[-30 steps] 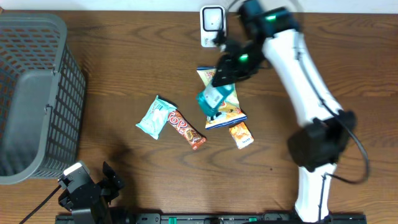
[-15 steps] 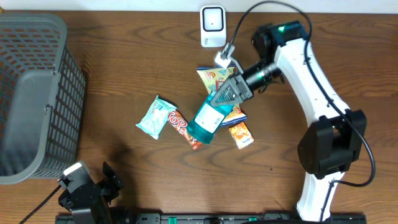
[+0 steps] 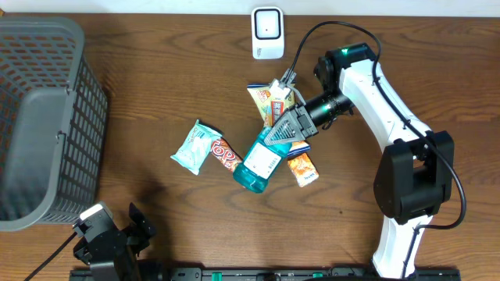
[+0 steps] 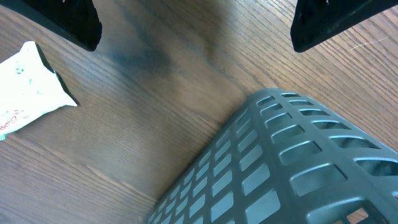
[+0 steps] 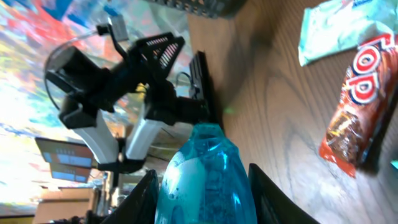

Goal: Scan the item barcode
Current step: 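Lift the bottle and hold it up in front of the scanner, then carry the bottle to the right edge and set it down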

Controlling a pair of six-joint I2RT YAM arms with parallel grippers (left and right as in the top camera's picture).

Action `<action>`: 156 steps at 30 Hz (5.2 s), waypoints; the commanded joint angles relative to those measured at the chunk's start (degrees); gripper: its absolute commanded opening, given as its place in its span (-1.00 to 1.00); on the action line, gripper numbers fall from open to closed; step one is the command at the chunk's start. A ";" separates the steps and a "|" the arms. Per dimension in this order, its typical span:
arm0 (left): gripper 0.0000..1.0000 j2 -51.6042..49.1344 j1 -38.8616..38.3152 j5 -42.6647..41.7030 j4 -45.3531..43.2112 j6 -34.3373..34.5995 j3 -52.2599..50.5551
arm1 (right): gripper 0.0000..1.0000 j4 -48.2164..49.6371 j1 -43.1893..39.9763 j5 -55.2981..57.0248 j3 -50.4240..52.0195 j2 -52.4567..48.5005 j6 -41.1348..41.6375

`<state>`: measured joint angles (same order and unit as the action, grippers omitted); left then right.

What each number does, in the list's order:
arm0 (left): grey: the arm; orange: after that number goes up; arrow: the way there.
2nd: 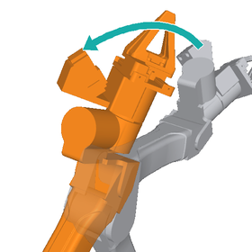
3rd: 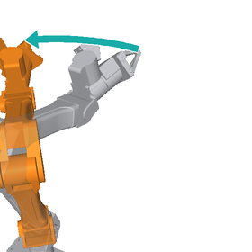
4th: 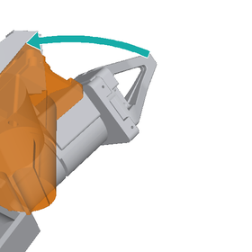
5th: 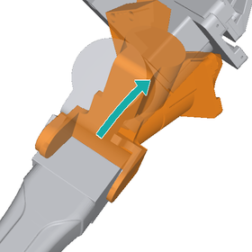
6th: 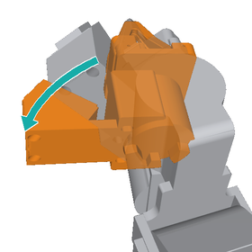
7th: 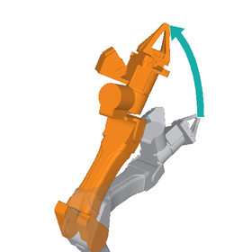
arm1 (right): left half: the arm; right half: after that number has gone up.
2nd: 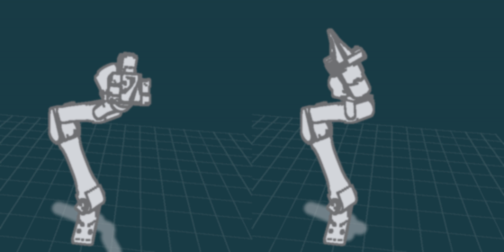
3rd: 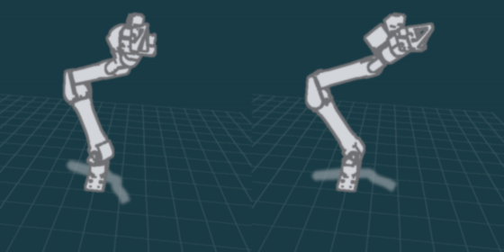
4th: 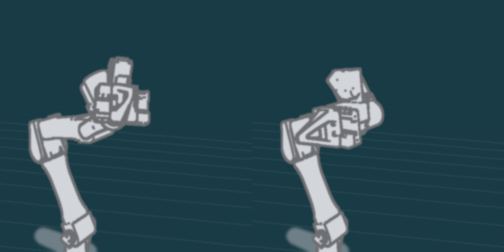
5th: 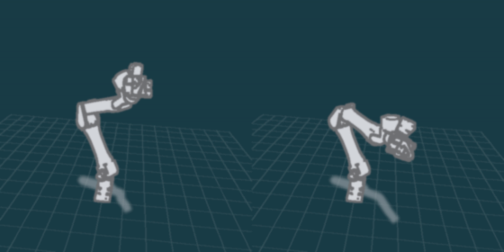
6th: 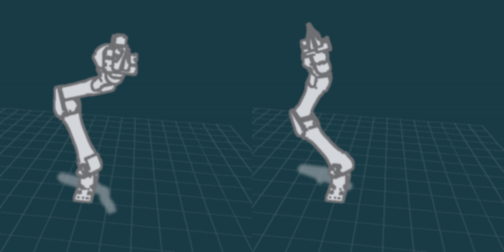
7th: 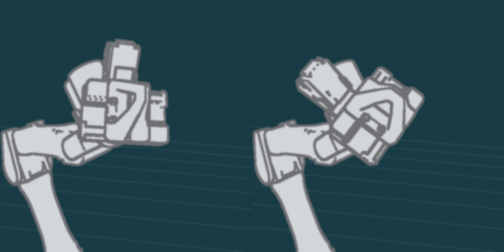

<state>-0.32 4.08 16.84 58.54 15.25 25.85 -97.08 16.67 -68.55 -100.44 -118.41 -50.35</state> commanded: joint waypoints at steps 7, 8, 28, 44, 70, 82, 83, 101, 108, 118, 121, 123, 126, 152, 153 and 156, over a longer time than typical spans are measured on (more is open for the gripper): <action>0.95 0.09 0.09 0.52 0.00 0.52 0.59 | -0.97 1.49 -0.50 7.56 -6.97 6.34 9.88; 0.95 0.09 0.09 0.52 0.00 0.52 0.59 | -0.97 3.13 -0.50 10.62 -7.56 7.56 13.79; 0.95 0.09 0.09 0.52 0.00 0.52 0.59 | -0.97 37.55 8.33 84.06 -7.91 10.12 61.02; 0.95 0.09 0.09 0.52 0.00 0.52 0.59 | -0.86 64.94 10.45 103.54 -9.31 -0.68 50.86; 0.95 0.09 0.09 0.52 0.00 0.52 0.59 | -0.90 105.07 16.37 121.98 -36.46 -34.21 6.56; 0.95 0.09 0.09 0.52 0.00 0.52 0.59 | -0.89 104.89 16.96 120.76 -36.46 -34.21 5.92; 0.94 0.09 0.09 0.52 0.00 0.52 0.59 | -0.91 104.43 17.00 120.85 -36.46 -34.21 5.92; 0.95 0.09 0.09 0.52 0.00 0.52 0.59 | -0.98 77.26 -1.75 133.04 -25.97 -17.88 20.17; 0.94 0.09 0.09 0.52 0.00 0.52 0.59 | -0.98 63.45 -14.36 132.19 -19.91 -17.90 35.26; 0.95 0.09 0.09 0.52 0.00 0.52 0.59 | -0.80 62.03 -30.64 131.36 -10.23 -17.90 42.84; 0.94 0.09 0.09 0.52 0.00 0.52 0.59 | -0.72 60.81 -33.73 130.99 -8.79 -17.90 46.90; 0.94 0.09 0.09 0.52 0.00 0.52 0.59 | -0.63 59.19 -35.56 130.14 -8.48 -17.90 50.82; 0.95 0.09 0.09 0.52 0.00 0.52 0.59 | -0.46 55.56 -38.07 124.76 -8.48 -17.90 56.13; 0.94 0.09 0.09 0.52 0.00 0.52 0.59 | 0.99 33.99 -35.89 87.32 -24.17 -8.90 70.03; 0.95 0.09 0.09 0.52 0.00 0.52 0.59 | 0.99 33.62 -35.12 80.04 -24.28 -7.32 70.03; 0.95 0.09 0.09 0.52 0.00 0.52 0.59 | 0.99 31.67 -32.26 59.63 -24.28 -3.98 70.05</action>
<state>-0.32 4.08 16.86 58.54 15.25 25.85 -64.05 -19.03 20.29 -122.93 -128.07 18.11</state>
